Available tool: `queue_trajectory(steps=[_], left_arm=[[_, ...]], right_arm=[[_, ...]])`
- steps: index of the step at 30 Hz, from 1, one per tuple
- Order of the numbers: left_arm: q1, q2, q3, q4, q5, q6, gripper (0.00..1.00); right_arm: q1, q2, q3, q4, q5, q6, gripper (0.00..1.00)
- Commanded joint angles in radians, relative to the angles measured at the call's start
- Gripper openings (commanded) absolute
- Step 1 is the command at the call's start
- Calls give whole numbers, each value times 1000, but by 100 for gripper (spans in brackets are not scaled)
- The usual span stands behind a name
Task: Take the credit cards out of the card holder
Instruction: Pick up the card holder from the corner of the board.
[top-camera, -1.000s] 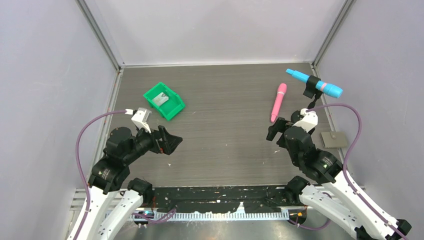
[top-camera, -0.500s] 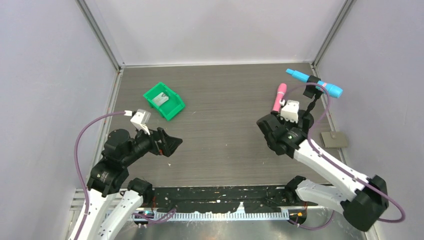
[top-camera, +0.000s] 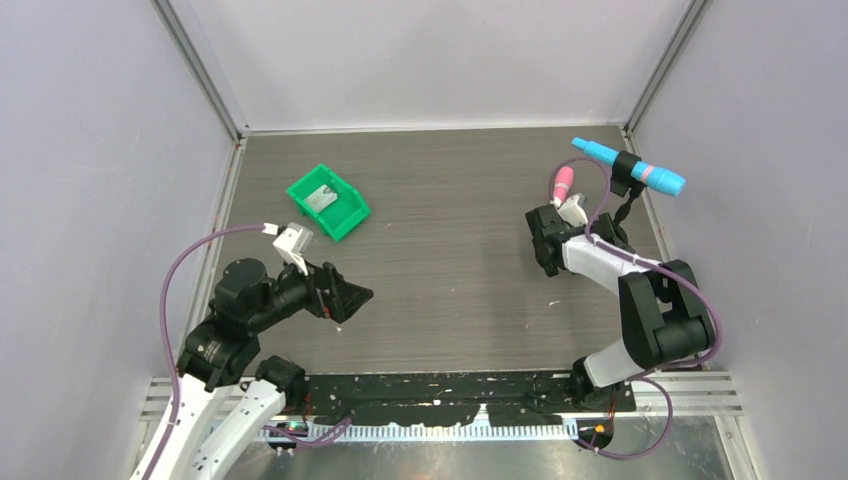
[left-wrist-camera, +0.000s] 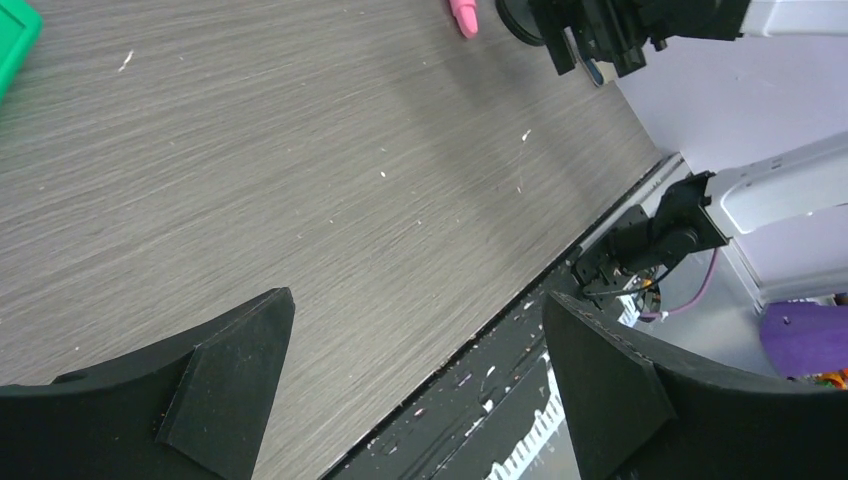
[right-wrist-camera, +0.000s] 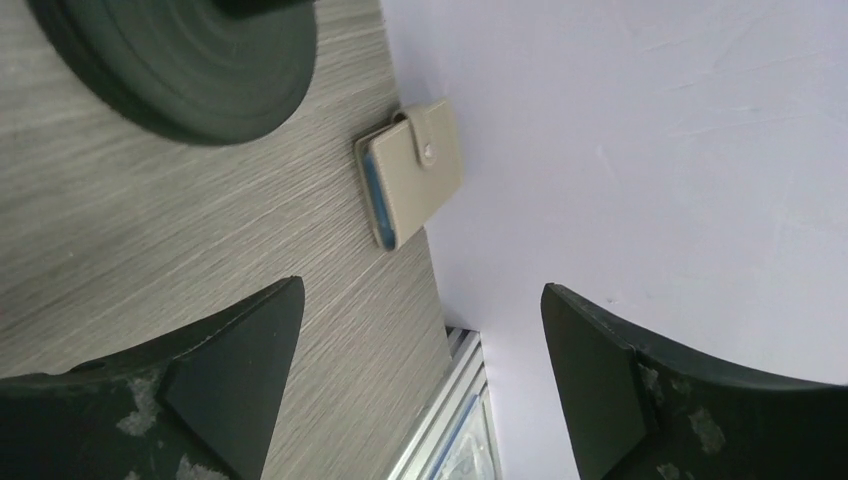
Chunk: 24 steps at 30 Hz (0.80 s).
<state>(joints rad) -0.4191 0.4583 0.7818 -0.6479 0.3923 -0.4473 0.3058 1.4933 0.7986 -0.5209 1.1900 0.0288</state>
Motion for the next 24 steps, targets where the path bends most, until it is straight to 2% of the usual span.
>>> queue_trajectory(steps=[1,3,5,6,8,12,15,24], left_arm=[[-13,-17,-4,30,36,-14,99],[-14,-32,-4,26,30,-14,99],[-23,-49,-4,16,17,-9,99],[-30,-57,-3,14,12,-6,99],[-44,-67,0,11,6,0,99],[-57,-93,10,1,-9,11,99],[-61,-117,13,-8,-34,17,99],[-107,-201,-7,-25,-132,52,99]], right_arm=[[-53,12,-41,150,-123,-185,95],[-94,34,-36,175,-151,-224,91],[-155,60,-13,189,-178,-250,80],[-168,78,1,188,-198,-252,70],[-191,101,34,172,-244,-242,64],[-197,121,31,169,-275,-238,62],[-210,140,-5,194,-224,-290,60],[-316,153,-132,390,-283,-476,51]])
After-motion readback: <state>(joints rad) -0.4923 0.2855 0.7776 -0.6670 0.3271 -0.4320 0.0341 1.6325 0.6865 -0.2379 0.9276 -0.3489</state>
